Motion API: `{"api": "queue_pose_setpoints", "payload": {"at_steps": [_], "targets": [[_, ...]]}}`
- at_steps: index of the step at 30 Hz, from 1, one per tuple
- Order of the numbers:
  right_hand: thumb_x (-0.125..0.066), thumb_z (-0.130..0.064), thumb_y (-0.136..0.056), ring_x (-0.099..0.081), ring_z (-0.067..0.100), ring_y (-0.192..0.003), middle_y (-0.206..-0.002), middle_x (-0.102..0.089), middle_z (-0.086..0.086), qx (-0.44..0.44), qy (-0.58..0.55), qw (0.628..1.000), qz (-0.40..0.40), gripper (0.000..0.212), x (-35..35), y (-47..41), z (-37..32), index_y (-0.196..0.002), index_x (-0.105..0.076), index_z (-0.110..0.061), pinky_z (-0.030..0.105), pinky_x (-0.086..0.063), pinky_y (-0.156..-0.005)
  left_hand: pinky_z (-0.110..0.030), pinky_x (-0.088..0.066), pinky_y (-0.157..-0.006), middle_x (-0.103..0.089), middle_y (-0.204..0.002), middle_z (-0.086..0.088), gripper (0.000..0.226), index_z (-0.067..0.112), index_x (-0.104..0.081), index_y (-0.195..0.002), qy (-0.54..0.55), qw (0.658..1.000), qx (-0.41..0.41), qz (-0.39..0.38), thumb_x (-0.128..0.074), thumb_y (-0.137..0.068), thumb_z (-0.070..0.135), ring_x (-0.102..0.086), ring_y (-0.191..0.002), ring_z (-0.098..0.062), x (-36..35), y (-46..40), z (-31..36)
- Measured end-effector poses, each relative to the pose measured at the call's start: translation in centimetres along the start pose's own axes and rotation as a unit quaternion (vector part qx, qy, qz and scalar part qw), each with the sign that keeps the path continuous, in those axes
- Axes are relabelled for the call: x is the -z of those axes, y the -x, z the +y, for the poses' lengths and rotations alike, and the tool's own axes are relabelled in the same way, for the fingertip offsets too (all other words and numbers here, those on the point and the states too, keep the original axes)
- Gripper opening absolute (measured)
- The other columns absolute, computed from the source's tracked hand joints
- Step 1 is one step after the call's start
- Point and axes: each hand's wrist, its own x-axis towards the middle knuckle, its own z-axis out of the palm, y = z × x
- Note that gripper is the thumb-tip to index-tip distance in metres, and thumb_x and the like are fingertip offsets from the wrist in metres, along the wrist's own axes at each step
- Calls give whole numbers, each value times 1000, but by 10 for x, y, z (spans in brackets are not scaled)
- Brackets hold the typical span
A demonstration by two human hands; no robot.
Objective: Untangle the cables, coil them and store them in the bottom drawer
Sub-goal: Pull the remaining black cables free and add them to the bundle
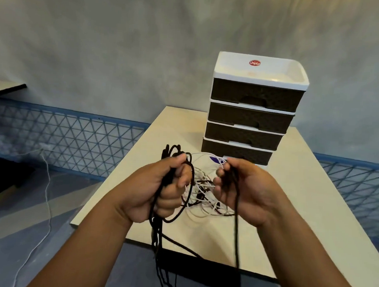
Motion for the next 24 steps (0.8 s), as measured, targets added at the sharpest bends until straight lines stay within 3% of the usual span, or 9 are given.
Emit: {"api": "queue_pose_setpoints", "payload": {"at_steps": [2, 6, 10, 14, 18, 20, 22, 23, 24], "targets": [[-43, -21, -100, -53, 14, -56, -70, -56, 6, 49, -33, 998, -24, 29, 6, 18, -27, -74, -52, -12, 24, -50, -46, -13, -11, -42, -16, -44, 8, 43, 16, -50, -67, 18, 998, -30, 52, -43, -96, 46, -8, -40, -7, -3, 1, 1], [-37, -25, -98, -32, 1, -38, -61, -38, -6, 167, 56, 979, -101, 22, 19, 66, -76, -82, -51, -17, 13, -28, -34, -12, -12, -40, -20, -42, 9, 36, 18, -49, -65, 45, 986, -90, 136, -44, -92, 41, -6, -42, -7, -4, 5, 6], [-38, -24, -97, -30, 5, -38, -61, -39, -5, 270, 177, 944, -60, 22, 37, 92, -92, -83, -53, -18, 16, -26, -35, -12, -15, -37, -19, -43, 9, 38, 18, -50, -68, 44, 970, -126, 203, -43, -96, 43, -14, -36, -4, -6, 8, 8], [-54, -17, -83, -36, 10, -50, -68, -47, 4, 259, 189, 945, -69, 10, 33, 87, -45, -87, -58, -9, 19, -27, -46, -14, -15, -36, -22, -47, 8, 39, 16, -59, -83, 19, 960, -145, 240, -40, -100, 46, -16, -36, -3, -26, 1, 1], [-75, -19, -75, -35, 9, -54, -59, -47, -5, 228, 252, 937, -86, 12, 16, 69, 26, -81, -65, -17, 21, -27, -51, -21, -10, -42, -41, -54, 8, 42, 13, -65, -105, -28, 957, -150, 247, -40, -101, 47, -20, -35, -2, -45, -6, -11], [-80, -30, -71, -36, 13, -54, -57, -44, -5, 234, 314, 917, -73, 23, 7, 62, 50, -85, -67, -17, 26, -34, -55, -19, -24, -47, -44, -57, 6, 44, 13, -67, -108, -40, 953, -151, 261, -41, -101, 48, -23, -34, -1, -53, -8, -17], [-82, -36, -72, -34, 21, -56, -56, -40, -2, 258, 351, 899, -37, 31, 1, 58, 64, -90, -66, -16, 34, -35, -60, -22, -47, -68, -43, -58, 6, 45, 16, -72, -105, -49, 947, -144, 282, -43, -100, 49, -30, -38, -2, -59, -9, -23], [-81, -38, -73, -38, 24, -55, -56, -45, 1, 272, 361, 892, -21, 32, -1, 58, 67, -89, -66, -16, 38, -39, -61, -25, -49, -75, -42, -57, 6, 45, 17, -74, -101, -53, 945, -139, 290, -43, -99, 50, -34, -43, -4, -61, -9, -25], [-79, -38, -74, -47, 30, -56, -59, -55, 7, 283, 365, 887, -15, 30, -3, 60, 68, -88, -66, -15, 41, -46, -63, -22, -47, -68, -40, -56, 6, 46, 18, -75, -99, -55, 945, -135, 292, -43, -99, 51, -35, -47, -7, -63, -7, -27]]}}
